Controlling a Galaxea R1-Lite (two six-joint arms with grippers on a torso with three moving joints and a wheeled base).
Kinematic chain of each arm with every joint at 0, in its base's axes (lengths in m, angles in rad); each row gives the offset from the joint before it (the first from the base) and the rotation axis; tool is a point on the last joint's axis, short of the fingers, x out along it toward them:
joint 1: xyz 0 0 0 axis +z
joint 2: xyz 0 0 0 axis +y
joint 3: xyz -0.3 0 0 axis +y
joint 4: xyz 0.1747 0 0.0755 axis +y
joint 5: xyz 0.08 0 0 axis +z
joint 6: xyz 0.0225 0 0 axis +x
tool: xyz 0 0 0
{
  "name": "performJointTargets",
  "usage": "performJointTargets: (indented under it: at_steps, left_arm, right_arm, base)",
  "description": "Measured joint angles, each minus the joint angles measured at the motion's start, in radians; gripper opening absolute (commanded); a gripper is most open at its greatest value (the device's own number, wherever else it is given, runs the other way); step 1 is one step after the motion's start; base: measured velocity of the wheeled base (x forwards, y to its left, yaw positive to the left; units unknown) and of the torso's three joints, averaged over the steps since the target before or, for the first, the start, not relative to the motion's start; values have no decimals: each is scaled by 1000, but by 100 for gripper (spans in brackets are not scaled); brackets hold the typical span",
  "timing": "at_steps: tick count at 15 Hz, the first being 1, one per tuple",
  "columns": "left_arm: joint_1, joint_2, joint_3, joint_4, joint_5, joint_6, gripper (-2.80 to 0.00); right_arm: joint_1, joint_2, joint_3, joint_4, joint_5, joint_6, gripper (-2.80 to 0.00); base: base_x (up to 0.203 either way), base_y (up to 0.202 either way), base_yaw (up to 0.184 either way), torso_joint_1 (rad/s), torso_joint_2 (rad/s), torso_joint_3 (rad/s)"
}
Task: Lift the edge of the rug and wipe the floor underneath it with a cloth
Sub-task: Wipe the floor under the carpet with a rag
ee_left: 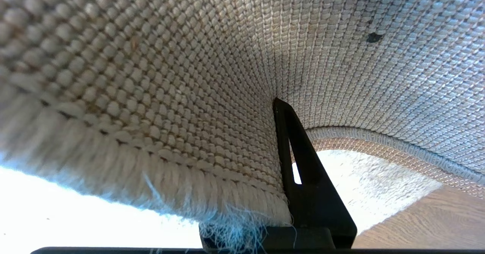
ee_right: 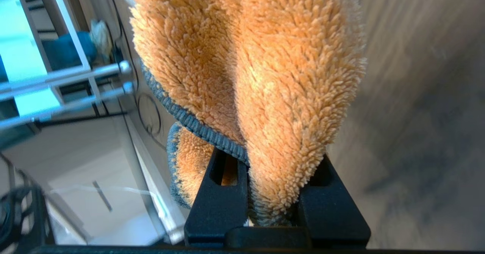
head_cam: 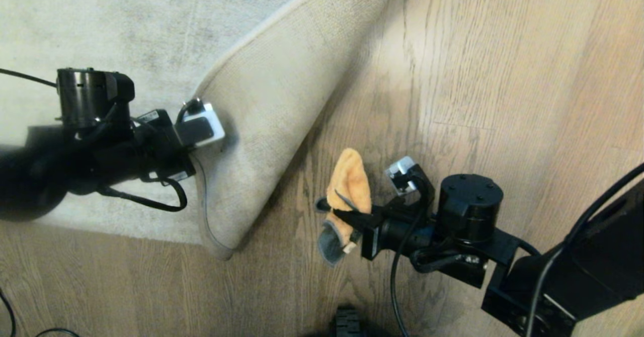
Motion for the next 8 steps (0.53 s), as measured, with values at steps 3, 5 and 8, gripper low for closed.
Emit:
performJointTargets:
  at_steps: [3,5,8]
  left_arm:
    - [16,0,0,0,-1,0,-280]
    - [23,0,0,0,0,-1,-280]
    - [29,0,3,0,0,0,-280]
  right_arm:
    - [45,50,-92,0,-62,48,-280]
    - [86,79,-105,1,-109,72,-280]
    - [146,105,-49,-10,-130,76,-280]
  base:
    - [0,0,0,0,0,0]
    - [0,0,0,0,0,0]
    - [0,0,0,0,0,0]
